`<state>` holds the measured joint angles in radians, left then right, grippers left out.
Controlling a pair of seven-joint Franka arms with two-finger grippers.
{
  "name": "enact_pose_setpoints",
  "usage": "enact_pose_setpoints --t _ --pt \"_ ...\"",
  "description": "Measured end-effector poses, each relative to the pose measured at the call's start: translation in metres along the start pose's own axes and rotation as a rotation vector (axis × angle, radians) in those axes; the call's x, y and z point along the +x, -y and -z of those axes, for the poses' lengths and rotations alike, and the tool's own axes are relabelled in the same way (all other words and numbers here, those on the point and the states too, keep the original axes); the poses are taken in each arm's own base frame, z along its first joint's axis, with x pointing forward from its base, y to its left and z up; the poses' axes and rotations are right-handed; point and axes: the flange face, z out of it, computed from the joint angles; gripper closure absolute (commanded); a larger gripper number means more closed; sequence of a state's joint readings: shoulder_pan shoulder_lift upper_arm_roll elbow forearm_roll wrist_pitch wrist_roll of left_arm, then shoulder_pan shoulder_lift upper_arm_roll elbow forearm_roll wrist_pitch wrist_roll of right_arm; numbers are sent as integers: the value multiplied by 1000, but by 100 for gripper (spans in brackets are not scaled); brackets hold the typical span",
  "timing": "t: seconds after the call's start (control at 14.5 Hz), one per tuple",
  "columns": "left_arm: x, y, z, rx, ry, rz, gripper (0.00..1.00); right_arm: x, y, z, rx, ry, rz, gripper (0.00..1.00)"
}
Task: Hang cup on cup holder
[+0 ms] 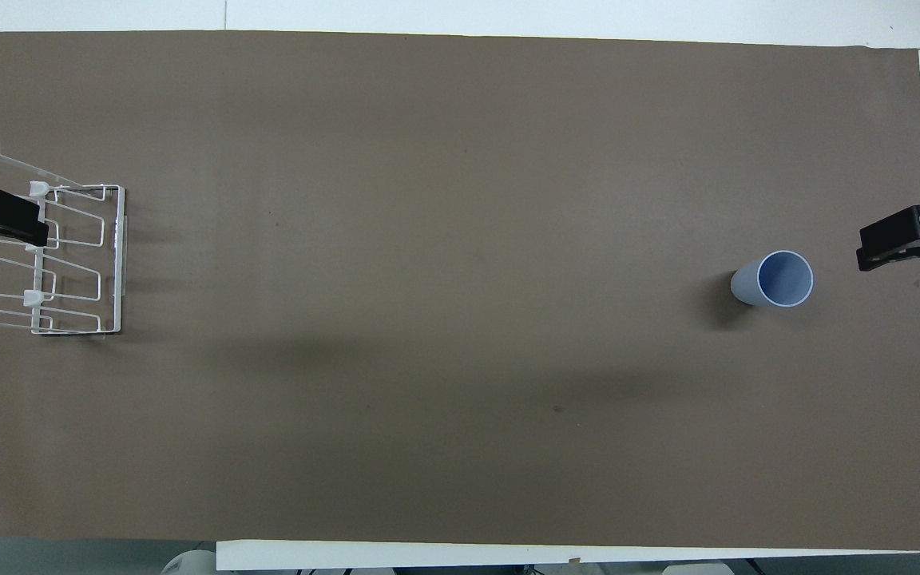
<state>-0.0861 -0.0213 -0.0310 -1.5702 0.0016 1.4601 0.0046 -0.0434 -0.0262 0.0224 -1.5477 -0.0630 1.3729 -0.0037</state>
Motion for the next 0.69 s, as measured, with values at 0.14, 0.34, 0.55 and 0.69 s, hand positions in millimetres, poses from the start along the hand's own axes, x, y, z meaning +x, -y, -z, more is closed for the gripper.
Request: enact_pose_setpoints --t 0.14,0.34,0.55,0.69 --pt "0 0 0 0 0 0 0 0 -1 0 0 -3 -1 0" --pt "0 0 0 0 0 0 0 3 -4 2 -1 -29 -7 0" --pt "0 0 0 0 0 0 0 13 -33 -12 -4 -76 41 0" --pt "0 0 0 0 0 0 0 25 -63 -42 -5 -106 79 0"
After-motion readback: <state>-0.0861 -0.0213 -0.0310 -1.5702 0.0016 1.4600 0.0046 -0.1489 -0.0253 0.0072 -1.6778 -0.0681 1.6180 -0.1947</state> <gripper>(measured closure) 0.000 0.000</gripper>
